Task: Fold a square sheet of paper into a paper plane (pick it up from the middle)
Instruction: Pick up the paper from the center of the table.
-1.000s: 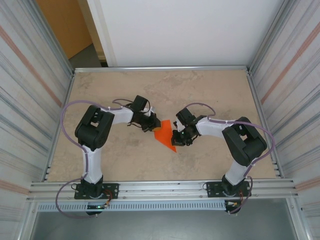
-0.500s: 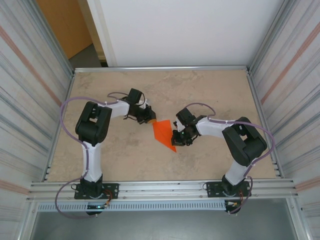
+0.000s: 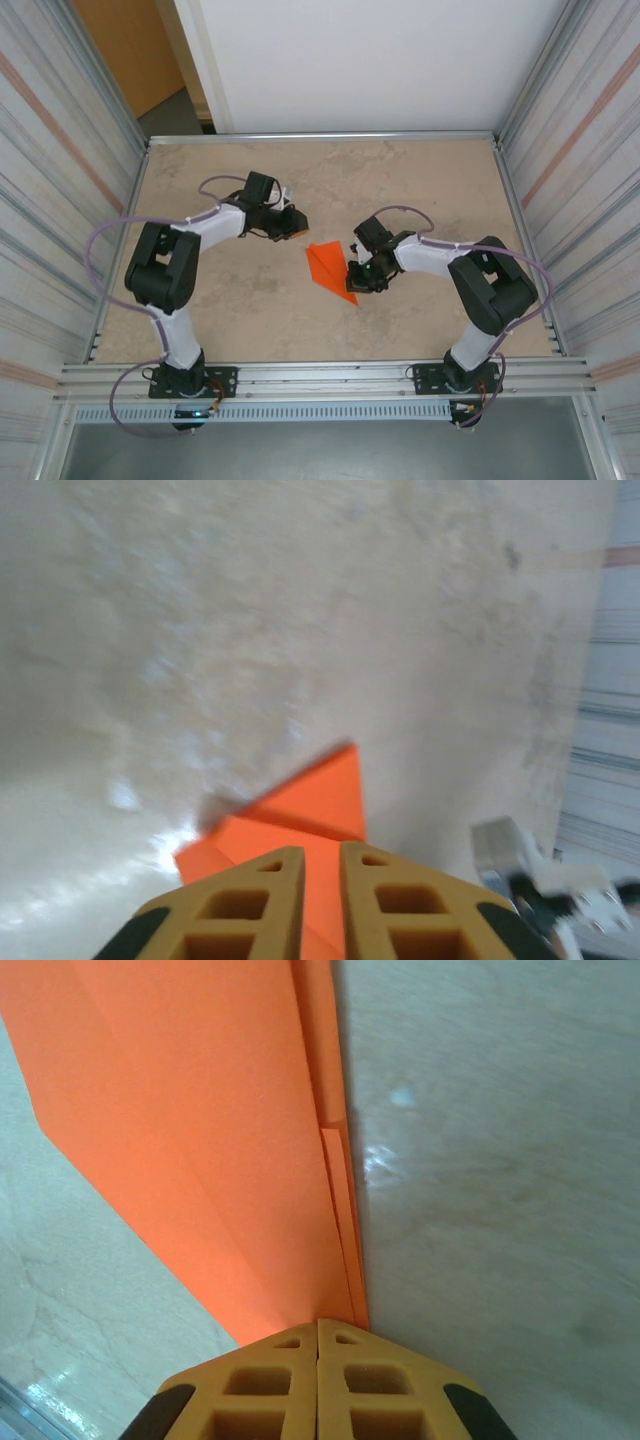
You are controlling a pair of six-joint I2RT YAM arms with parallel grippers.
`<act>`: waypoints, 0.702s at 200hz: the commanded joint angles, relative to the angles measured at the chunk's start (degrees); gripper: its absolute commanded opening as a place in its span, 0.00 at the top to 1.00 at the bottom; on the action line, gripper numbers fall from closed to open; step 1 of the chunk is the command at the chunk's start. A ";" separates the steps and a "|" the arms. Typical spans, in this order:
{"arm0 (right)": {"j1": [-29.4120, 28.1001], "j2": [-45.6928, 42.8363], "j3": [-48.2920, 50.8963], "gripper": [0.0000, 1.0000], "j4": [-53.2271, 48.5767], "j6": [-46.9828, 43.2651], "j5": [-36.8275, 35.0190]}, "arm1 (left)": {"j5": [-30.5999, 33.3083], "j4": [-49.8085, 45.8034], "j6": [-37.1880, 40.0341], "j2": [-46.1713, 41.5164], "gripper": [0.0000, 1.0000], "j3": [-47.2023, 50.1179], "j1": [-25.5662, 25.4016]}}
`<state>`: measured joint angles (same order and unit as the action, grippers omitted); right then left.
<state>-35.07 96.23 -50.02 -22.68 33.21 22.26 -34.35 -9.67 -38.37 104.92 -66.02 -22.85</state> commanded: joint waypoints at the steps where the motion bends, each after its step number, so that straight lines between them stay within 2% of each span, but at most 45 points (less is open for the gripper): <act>1: 1.03 -5.33 -0.49 0.85 -1.00 2.39 0.28 | 1.52 4.08 -5.43 -3.72 0.79 6.10 -0.33; 18: 2.16 -8.61 -0.88 0.71 2.97 3.39 1.11 | 1.55 7.27 -8.66 -5.89 0.71 10.00 -0.53; 45: 4.72 -9.47 -0.08 0.60 7.35 2.92 1.27 | 1.91 10.42 -11.93 -8.52 0.63 13.82 -1.20; 97: 6.07 -2.40 -3.93 0.59 7.13 -4.27 4.61 | 2.34 14.50 -15.52 -9.83 0.51 17.91 -1.24; 140: 6.07 2.91 -6.23 0.68 8.54 -7.36 10.12 | 2.00 15.74 -15.97 -10.06 0.49 18.69 -1.23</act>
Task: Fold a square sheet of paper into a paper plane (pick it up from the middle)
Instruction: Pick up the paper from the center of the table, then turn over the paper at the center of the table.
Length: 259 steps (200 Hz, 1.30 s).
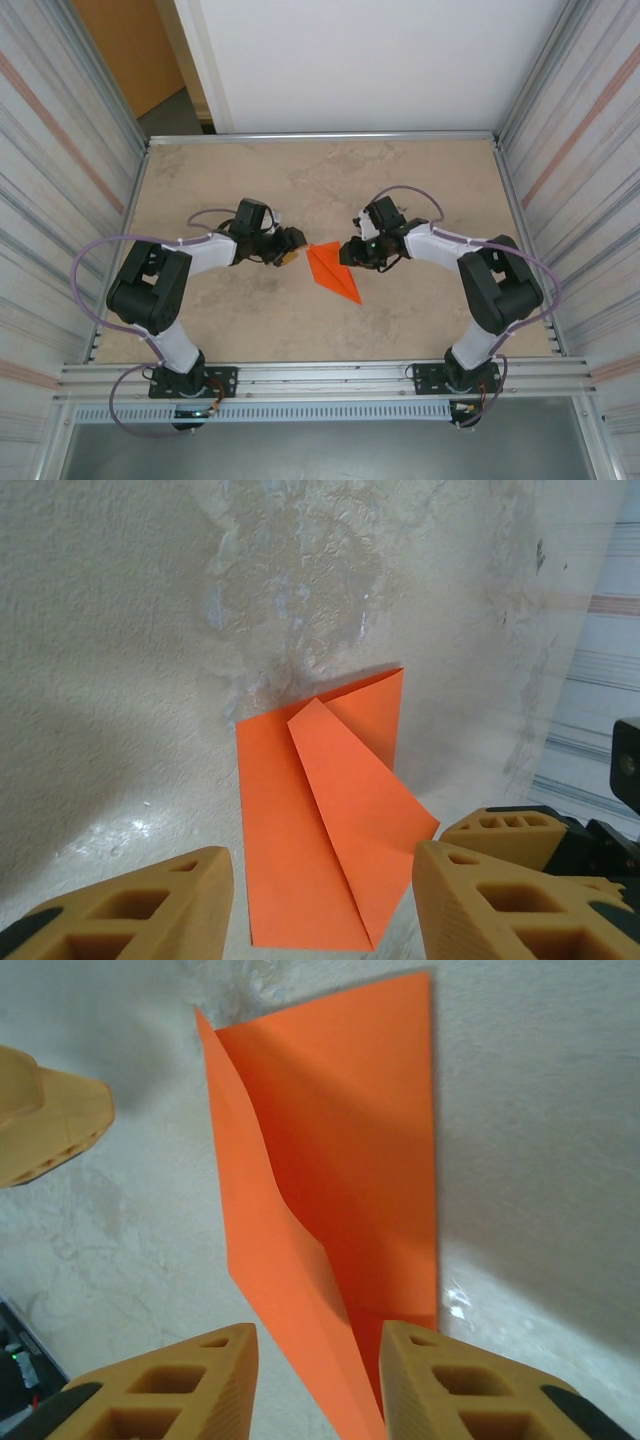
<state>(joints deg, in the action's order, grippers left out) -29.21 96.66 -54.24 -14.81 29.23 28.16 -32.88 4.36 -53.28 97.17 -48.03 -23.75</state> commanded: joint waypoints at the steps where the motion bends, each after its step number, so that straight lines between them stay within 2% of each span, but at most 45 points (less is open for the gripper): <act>1: 0.21 2.56 -2.06 0.68 0.71 -3.43 4.38 | 0.49 1.70 -1.05 -2.31 0.49 0.72 -0.33; 30: 0.19 4.22 -3.40 0.81 1.01 -4.68 5.57 | 0.36 2.36 -1.08 -3.00 0.49 1.18 -0.33; 43: 0.16 4.17 -3.98 0.90 1.09 -4.93 5.76 | 0.04 2.73 -1.04 -3.53 0.48 1.35 -0.33; 72: 0.43 1.98 -4.99 1.00 1.87 -5.09 5.88 | -1.16 4.53 -0.53 -5.59 0.48 1.53 -0.12; 109: 2.21 -4.75 -4.49 1.00 6.15 -1.29 6.88 | -3.93 10.35 -1.14 -9.14 0.46 2.81 0.02; 147: 4.62 -11.33 -4.30 1.00 12.16 5.30 11.45 | -10.75 21.64 -4.00 -10.23 0.38 2.60 -0.33; 184: 6.18 -13.86 -4.45 1.00 17.87 11.97 16.92 | -14.75 29.82 -4.89 -9.42 0.36 0.91 -2.19; 224: 6.63 -14.05 -4.64 1.00 22.50 17.08 20.24 | -17.33 33.12 -3.81 -8.49 0.37 -1.05 -3.68; 259: 6.88 -13.64 -4.48 1.00 25.84 20.34 22.01 | -19.41 36.51 -4.56 -7.11 0.44 -2.31 -4.19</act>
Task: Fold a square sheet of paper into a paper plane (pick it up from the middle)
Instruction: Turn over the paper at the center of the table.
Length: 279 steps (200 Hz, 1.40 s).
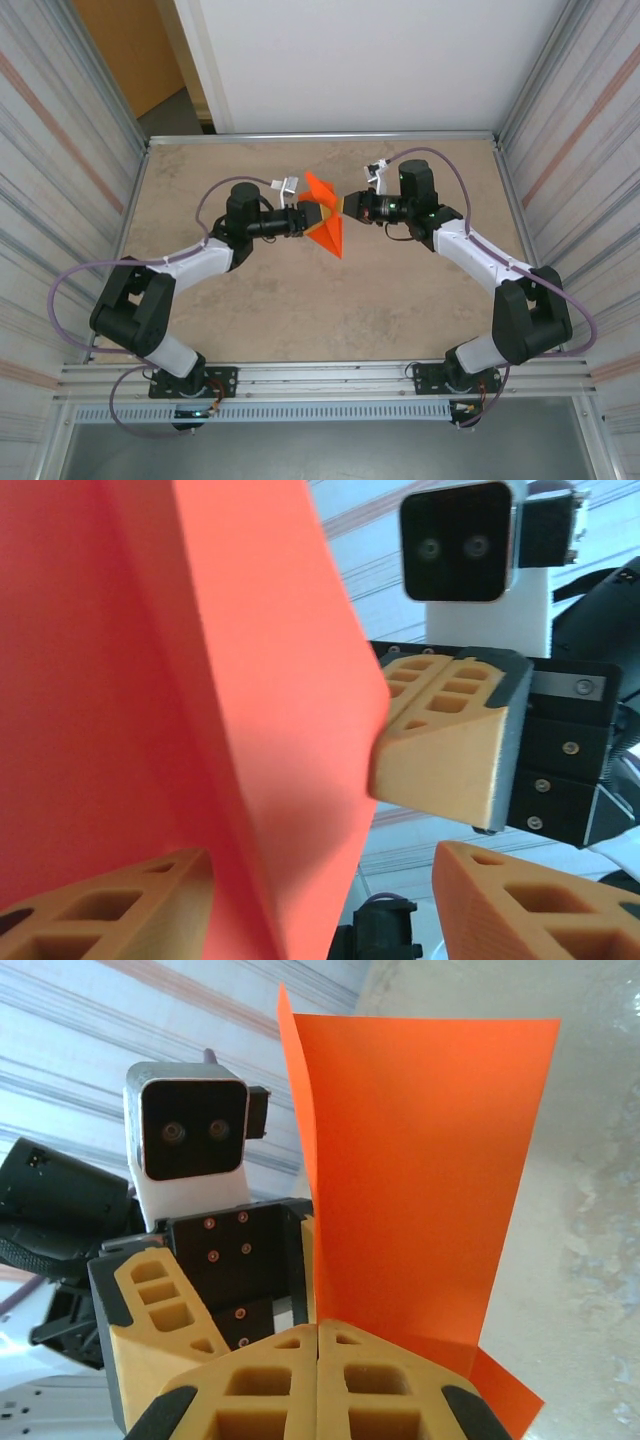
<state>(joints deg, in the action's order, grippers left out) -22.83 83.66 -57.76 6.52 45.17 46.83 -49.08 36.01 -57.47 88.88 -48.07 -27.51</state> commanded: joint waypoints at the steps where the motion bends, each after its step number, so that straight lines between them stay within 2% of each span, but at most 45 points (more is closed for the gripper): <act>1: 0.46 -0.58 -0.83 1.00 4.57 4.49 3.35 | -3.26 4.99 -0.41 1.23 0.44 -2.27 -0.44; 65: 1.65 -0.61 0.77 1.00 5.38 4.48 2.47 | -3.27 10.81 -2.47 1.84 0.63 -1.24 -0.57; 132: 1.97 -0.75 1.48 0.97 5.20 4.19 2.31 | -2.27 8.02 -1.42 1.76 0.82 -1.25 -0.59; 150: 2.00 -1.08 1.29 0.86 3.19 3.22 1.41 | -1.60 5.63 -0.37 1.49 0.86 -1.51 -0.53; 172: 2.59 -2.52 0.98 0.66 -1.95 0.57 -1.82 | -0.56 2.02 1.83 0.75 0.88 -1.63 -0.44; 188: 3.66 -3.82 0.73 0.58 -6.40 -1.71 -4.90 | 0.32 -2.22 4.86 -0.40 0.88 -1.93 -0.29; 206: 4.74 -5.09 0.22 0.53 -11.34 -4.41 -8.53 | 2.76 -13.32 11.06 -2.03 0.89 -3.70 -0.01; 223: 5.61 -6.44 -0.33 0.51 -16.55 -7.40 -12.87 | 8.91 -28.04 20.29 -3.72 0.89 -6.98 -0.09; 240: 6.12 -7.86 -0.52 0.50 -20.62 -10.24 -16.92 | 18.02 -42.88 28.72 -4.58 0.89 -11.08 -0.61; 257: 6.54 -9.34 -0.35 0.50 -23.16 -11.97 -20.27 | 30.09 -54.57 34.70 -4.34 0.90 -15.53 -1.83; 279: 7.16 -10.86 -0.21 0.49 -26.77 -12.88 -24.80 | 46.47 -64.85 38.85 -3.01 0.91 -20.12 -4.05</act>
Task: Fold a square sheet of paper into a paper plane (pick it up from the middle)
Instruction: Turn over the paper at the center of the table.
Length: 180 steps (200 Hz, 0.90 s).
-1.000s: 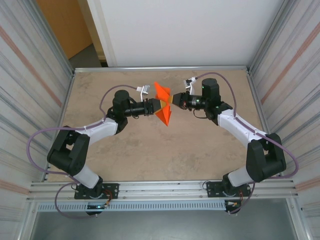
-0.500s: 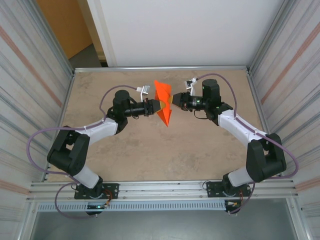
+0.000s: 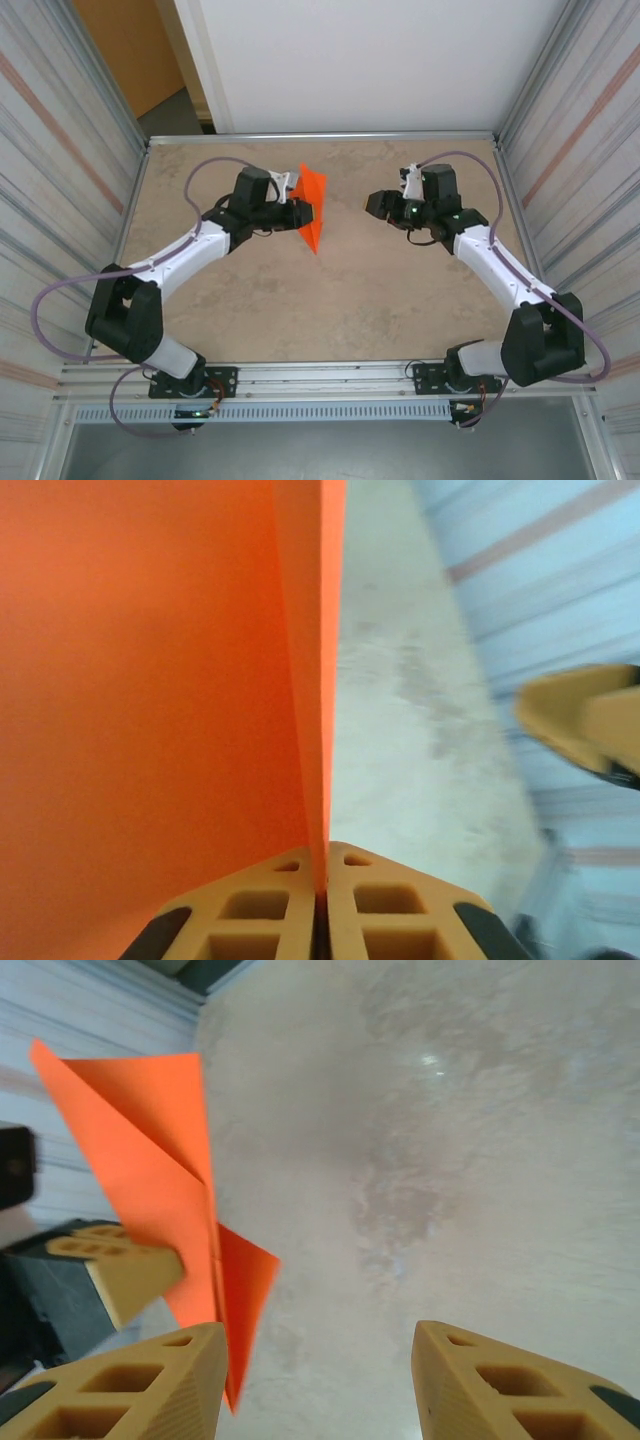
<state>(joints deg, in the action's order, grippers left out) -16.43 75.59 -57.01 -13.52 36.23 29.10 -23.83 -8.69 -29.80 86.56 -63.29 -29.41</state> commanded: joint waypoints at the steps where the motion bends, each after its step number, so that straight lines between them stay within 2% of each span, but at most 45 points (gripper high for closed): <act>1: 0.81 -2.85 -0.88 0.49 -6.75 -3.91 -7.19 | 22.05 -20.58 11.31 -0.61 0.91 -5.17 -2.24; 32: 1.99 -4.39 1.89 0.48 -6.17 -2.23 -8.59 | 42.17 -30.98 14.35 4.28 0.91 -11.24 -5.91; 61: 2.36 -4.71 3.56 0.48 -6.08 -1.21 -9.35 | 54.16 -37.69 14.37 11.85 0.91 -15.62 -8.61; 119: 4.60 -5.02 5.50 0.48 -6.44 0.31 -9.84 | 68.38 -42.84 12.59 27.18 0.93 -20.73 -13.36; 155: 5.41 -4.32 6.49 0.48 -6.21 0.77 -9.79 | 71.34 -43.67 11.57 34.47 0.92 -23.92 -15.91; 180: 5.53 -3.44 6.61 0.47 -6.17 0.86 -9.68 | 70.13 -43.87 10.20 37.25 0.88 -25.10 -16.96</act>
<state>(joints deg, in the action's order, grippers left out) -11.49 72.16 -50.65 -19.44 35.70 19.66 43.42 -50.19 -16.99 121.97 -86.21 -45.52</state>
